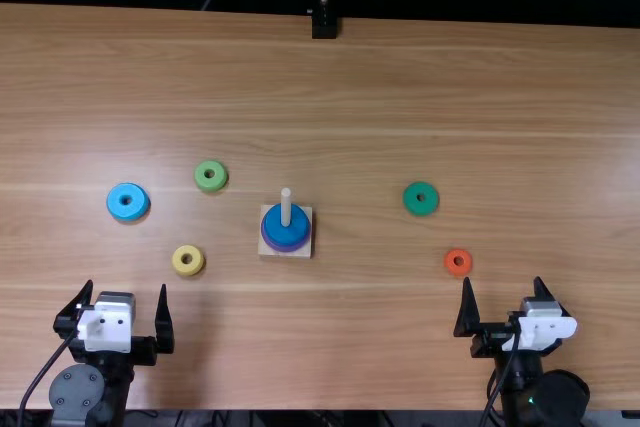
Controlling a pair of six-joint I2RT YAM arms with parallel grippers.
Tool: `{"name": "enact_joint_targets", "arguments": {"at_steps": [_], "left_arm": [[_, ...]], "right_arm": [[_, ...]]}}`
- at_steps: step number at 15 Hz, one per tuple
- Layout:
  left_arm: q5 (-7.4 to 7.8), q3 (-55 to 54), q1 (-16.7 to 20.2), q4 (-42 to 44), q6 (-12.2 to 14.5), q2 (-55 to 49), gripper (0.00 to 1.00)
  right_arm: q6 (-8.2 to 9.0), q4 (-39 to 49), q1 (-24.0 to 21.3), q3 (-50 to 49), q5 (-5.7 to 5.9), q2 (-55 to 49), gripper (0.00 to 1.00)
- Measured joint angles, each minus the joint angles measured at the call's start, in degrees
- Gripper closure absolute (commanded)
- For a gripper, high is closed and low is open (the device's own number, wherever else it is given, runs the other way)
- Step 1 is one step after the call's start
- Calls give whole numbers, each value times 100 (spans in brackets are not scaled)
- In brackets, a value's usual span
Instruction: Build the Hanoi tower: stack the rings onto the peg from bottom to top in this color order: purple, dark blue, light blue, dark green, light green, yellow, orange.
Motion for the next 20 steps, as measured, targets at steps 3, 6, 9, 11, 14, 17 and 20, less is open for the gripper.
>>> {"name": "enact_joint_targets", "arguments": {"at_steps": [3, 6, 9, 11, 14, 17, 20], "left_arm": [[2, 0, 0, 2, 2, 0, 0], [2, 0, 0, 2, 0, 0, 0], [4, 0, 0, 4, 2, 0, 0], [2, 0, 0, 2, 2, 2, 0], [2, 0, 0, 7, 0, 2, 0], [2, 0, 0, 2, 2, 2, 0], [4, 0, 0, 2, 2, 0, 0]], "right_arm": [[-13, -127, 0, 7, -2, 0, 0], [-28, -299, -2, 57, 17, 0, 0], [-39, -352, -2, 76, 22, 0, 0], [-37, -352, 0, 76, 20, 0, 0], [-39, -352, 0, 76, 24, 0, 0], [-39, -354, 0, 76, 22, 0, 0], [-42, -354, -2, 76, 22, 0, 0]]}}
